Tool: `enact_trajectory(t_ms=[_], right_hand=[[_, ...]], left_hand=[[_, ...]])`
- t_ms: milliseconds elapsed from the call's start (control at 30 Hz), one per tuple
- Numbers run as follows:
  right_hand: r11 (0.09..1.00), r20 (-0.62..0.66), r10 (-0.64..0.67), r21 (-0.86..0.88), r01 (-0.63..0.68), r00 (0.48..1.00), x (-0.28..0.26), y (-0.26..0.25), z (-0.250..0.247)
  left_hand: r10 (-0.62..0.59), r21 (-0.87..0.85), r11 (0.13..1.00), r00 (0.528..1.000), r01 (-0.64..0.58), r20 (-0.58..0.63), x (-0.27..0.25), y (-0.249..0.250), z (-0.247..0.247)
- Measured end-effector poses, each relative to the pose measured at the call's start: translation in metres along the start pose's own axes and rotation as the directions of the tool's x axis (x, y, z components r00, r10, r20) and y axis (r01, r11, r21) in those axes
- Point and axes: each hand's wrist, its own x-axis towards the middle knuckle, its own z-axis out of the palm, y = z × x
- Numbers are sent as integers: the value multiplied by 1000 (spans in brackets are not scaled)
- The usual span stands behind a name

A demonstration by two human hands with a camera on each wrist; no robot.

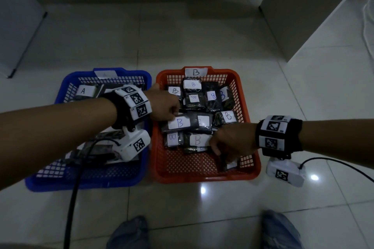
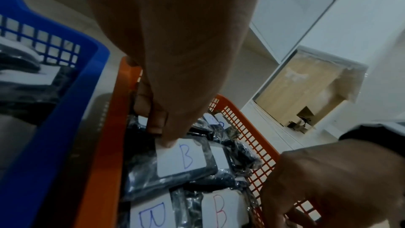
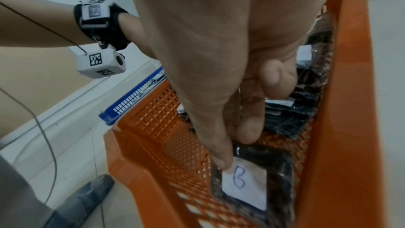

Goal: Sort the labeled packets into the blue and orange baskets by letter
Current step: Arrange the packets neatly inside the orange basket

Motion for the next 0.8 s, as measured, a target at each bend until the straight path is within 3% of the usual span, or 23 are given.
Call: enact_trajectory(t_ms=[67,167,267,400,600,800], right_hand=[[1000,9,-2,23,1,1000,-2,1,1],[979,-16,30,203,-26,999,-9,3,-8],[921,-185,81,390,-3,979,-11,11,-29],[843,-421,220,536,46,880,7,13,-56],[726,-412,298,683,76,861,58,-14,-77],[766,-411,322,643,21,853,83,-30,-79]], left_hand=[[-40,-30,999,999,39,-11,3,-2,3],[-8,-161,987,998,17,57,0,-3,1],[-11,-304,952,1000,17,19,-6,-8,-17],[-94,-423,905,989,37,-115,-15,-25,-45],[-282,-537,836,928,113,-244,-29,-42,-53],[-308,-593,798,921,113,-238,-36,-47,-39]])
